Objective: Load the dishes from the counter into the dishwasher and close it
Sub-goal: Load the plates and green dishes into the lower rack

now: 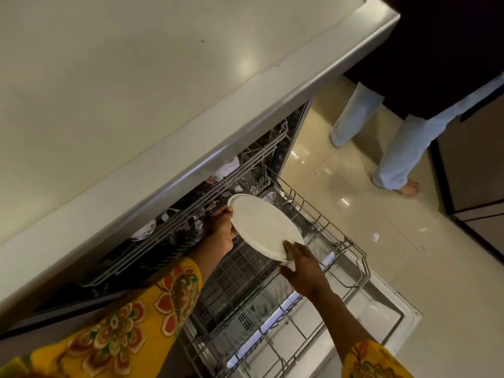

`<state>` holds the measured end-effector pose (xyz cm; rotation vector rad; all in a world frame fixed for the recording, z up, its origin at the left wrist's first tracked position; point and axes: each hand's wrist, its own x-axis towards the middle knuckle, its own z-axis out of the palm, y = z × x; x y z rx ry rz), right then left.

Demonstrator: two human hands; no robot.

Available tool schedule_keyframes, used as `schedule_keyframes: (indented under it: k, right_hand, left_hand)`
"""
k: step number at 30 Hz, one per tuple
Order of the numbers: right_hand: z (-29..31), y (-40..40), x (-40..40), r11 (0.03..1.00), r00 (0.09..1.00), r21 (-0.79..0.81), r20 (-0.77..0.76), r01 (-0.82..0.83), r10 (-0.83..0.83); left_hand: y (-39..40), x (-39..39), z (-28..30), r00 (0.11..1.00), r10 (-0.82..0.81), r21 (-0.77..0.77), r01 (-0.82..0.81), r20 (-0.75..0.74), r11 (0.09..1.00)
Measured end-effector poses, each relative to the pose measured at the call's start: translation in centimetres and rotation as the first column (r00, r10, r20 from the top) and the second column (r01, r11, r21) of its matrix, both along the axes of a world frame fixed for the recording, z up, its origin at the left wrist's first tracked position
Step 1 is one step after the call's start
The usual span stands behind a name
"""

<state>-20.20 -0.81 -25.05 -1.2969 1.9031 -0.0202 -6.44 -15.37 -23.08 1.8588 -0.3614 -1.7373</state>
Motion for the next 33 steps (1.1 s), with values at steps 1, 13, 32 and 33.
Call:
schedule_keyframes:
  k: [1,13,32,33]
  right_hand:
    - [-0.6,-0.7,-0.5,0.999,0.999,-0.02,-0.048,-0.026,0.025]
    - [-4.9,-7.6,-4.3,0.972,0.901,-0.074,-0.396,-0.224,0.178]
    - [-5.7,-15.9,-6.3,0.98,0.916,-0.181,-0.402,-0.078,-0.002]
    - [-5.7,-16.2,-6.3,0.982,0.914,-0.169,-0.406,-0.079,0.004]
  left_hand:
    - [-0.8,-0.6,-0.8,1.0,0.004,-0.005,-0.004,-0.015,1.0]
    - [-7.1,-5.7,-6.8,0.985,0.006,-0.043,-0.013,-0.175,0.999]
    - [-3.6,-2.1,-11.9,0.992,-0.121,0.003,0.121,-0.037,0.993]
    - [-3.3,-1.7,-12.3,0.993,-0.111,0.016,0.112,-0.032,0.994]
